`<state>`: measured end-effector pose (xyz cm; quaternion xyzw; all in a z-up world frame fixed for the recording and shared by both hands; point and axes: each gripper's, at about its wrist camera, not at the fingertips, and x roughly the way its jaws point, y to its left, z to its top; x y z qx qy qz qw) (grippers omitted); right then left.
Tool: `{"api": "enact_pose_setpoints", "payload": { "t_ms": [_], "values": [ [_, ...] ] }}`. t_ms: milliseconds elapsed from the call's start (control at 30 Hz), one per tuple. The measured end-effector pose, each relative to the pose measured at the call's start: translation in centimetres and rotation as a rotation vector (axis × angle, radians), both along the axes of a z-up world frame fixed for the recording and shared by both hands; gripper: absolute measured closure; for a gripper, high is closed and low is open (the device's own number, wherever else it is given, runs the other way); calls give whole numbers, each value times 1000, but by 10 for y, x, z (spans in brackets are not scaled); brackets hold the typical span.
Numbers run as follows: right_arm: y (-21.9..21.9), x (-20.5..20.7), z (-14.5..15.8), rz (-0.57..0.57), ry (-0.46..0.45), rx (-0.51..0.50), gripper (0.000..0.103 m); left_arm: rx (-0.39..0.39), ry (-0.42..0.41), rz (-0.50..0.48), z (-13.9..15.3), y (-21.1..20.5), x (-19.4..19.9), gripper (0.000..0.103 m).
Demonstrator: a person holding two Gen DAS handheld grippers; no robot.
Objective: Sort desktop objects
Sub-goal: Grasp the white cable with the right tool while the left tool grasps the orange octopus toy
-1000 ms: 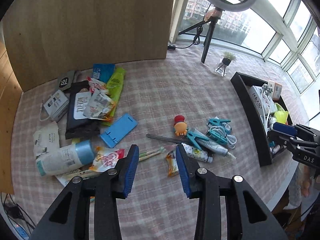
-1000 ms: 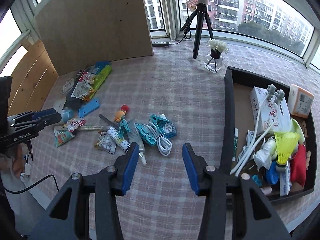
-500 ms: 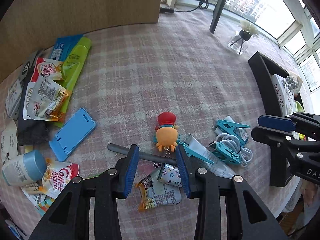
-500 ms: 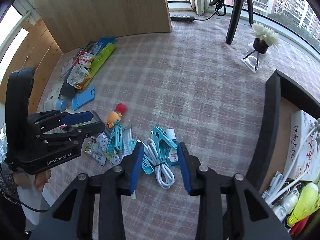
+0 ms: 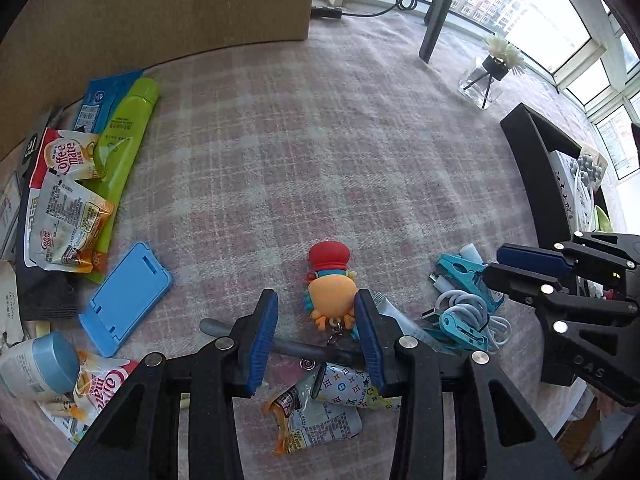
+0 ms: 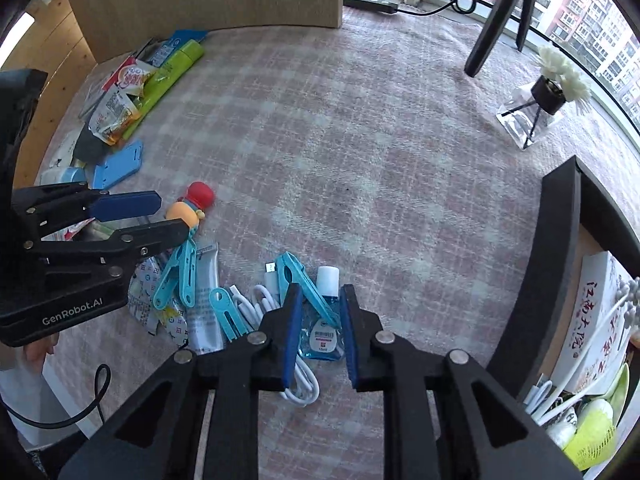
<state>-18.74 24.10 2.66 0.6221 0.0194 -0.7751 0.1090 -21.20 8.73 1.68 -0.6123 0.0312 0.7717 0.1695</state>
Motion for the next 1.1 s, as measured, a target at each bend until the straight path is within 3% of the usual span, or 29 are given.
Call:
{"api": "enact_pose_setpoints", "payload": {
  "t_ms": [100,333,633,767,933,1100],
  "values": [
    [14,11,8,-47,12,-64,84,-35,26,6,-1,1,-6,65],
    [19,12,-1,-78,-30,-95,84,4,9,29,3,-1,-6,68],
    [7,42,8,5,-75,-176,84,13,30,23,12,4,-6,68],
    [-13,34,-9,31,-97,-120,84,23,26,33,13,-6,-9,68],
    [-6,7,-10,-44,-58,-173,84,25,34,50,16,-10,-13,68],
    [16,-18,-8,-174,-43,-366,84,40,41,69,22,-17,-17,68]
  ]
}}
